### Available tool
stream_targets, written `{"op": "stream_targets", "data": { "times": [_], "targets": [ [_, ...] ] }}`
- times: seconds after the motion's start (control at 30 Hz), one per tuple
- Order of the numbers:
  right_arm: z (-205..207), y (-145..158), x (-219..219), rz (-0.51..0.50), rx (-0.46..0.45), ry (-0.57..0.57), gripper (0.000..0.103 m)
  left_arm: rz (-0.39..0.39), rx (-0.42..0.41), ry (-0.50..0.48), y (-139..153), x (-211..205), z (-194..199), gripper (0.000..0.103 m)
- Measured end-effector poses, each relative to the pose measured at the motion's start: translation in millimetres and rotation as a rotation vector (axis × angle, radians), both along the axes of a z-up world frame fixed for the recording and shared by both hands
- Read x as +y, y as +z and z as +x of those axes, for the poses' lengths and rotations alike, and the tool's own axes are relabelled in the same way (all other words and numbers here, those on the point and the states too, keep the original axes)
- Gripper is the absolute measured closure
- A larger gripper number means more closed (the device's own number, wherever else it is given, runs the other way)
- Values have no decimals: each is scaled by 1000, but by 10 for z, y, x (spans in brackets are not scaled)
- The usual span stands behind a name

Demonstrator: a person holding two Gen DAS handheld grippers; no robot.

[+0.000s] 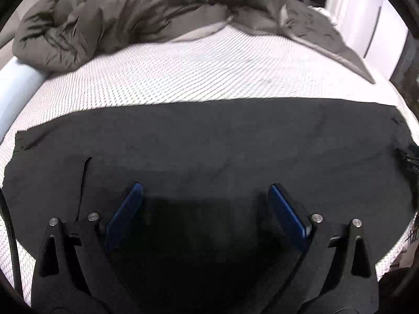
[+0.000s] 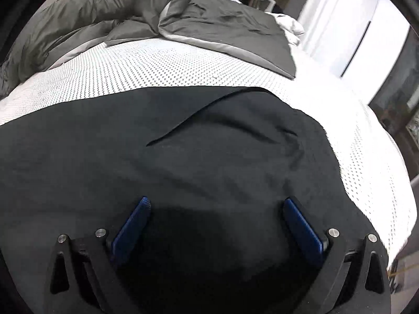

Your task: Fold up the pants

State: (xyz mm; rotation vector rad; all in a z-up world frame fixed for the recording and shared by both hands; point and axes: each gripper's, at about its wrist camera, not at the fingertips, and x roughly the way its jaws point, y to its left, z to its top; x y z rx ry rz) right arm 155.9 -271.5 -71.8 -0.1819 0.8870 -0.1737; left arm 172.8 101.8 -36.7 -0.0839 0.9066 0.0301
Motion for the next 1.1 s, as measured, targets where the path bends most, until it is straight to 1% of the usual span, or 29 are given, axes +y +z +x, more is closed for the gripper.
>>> {"op": "stream_targets", "data": {
  "times": [0.03,0.07,0.1,0.13,0.17,0.2,0.23,0.27,0.33,0.4,0.43,0.47,0.5,0.53,0.57,0.6,0.63,0.67,0.7,0.73,0.77,0.83,0.87,0.93,0.97,1.0,1.03,1.07,1.1],
  "targets": [
    [-79,40,123,10,-7,28,1,-12,-14,-24,23,-99,-9,7],
    [-27,78,201,49,-9,74,1,-25,-29,-61,58,-269,-29,7],
    [-158,120,314,99,-15,125,1,-31,-38,-111,79,-484,-91,7],
    [-215,151,477,154,-20,188,1,-26,-38,-189,65,-744,-91,7],
    [-256,157,680,204,-9,263,1,-18,-29,-249,44,-943,-75,7],
    [-288,147,821,231,6,317,1,1,1,-312,-23,-1171,-65,7],
    [-316,95,993,244,36,375,1,12,24,-325,-60,-1252,-52,7],
    [-339,27,1062,226,62,398,1,15,45,-323,-104,-1262,-39,7],
    [-345,-112,1100,124,86,405,1,-8,68,-295,-127,-1149,-90,7],
    [-437,-88,901,106,64,370,1,-4,63,-248,-113,-827,-163,7],
    [-460,-54,750,79,52,323,1,14,60,-218,-115,-668,-195,7],
    [-408,-17,498,24,19,247,1,33,59,-157,-133,-428,-237,7],
    [-456,3,309,-17,-5,175,1,34,61,-113,-147,-267,-273,7],
    [-474,6,83,-59,-25,88,2,15,57,-42,-143,-39,-328,7],
    [-543,43,-131,10,-46,67,4,-10,44,16,-119,146,-380,7],
    [-579,72,-255,82,-51,60,4,-14,38,39,-96,249,-389,7],
    [-613,105,-271,86,-59,52,4,-9,34,55,-77,288,-402,7],
    [-607,130,-241,56,-65,50,3,-10,27,78,-50,303,-417,7],
    [-626,146,-103,11,-72,45,2,-28,23,79,-25,282,-417,7],
    [-641,174,4,-17,-79,46,2,-48,18,62,-9,273,-392,7],
    [-667,231,126,1,-82,82,2,-65,11,35,4,172,-331,7],
    [-762,322,452,97,-78,227,2,-96,-21,-63,82,-154,-298,7],
    [-819,328,601,120,-74,282,1,-113,-27,-116,104,-309,-324,7],
    [-908,296,988,143,-52,402,1,-138,-19,-268,96,-857,-392,7],
    [-961,252,1170,161,-39,455,1,-119,-4,-330,64,-1071,-393,7],
    [-985,173,1325,171,-6,495,1,-87,11,-364,31,-1222,-444,7],
    [-1022,102,1417,159,32,528,1,-56,27,-374,-11,-1279,-444,7],
    [-1085,44,1475,106,48,548,1,-29,42,-371,-54,-1283,-443,7],
    [-1157,22,1441,70,39,559,1,-35,52,-360,-91,-1212,-479,7]
  ]
}}
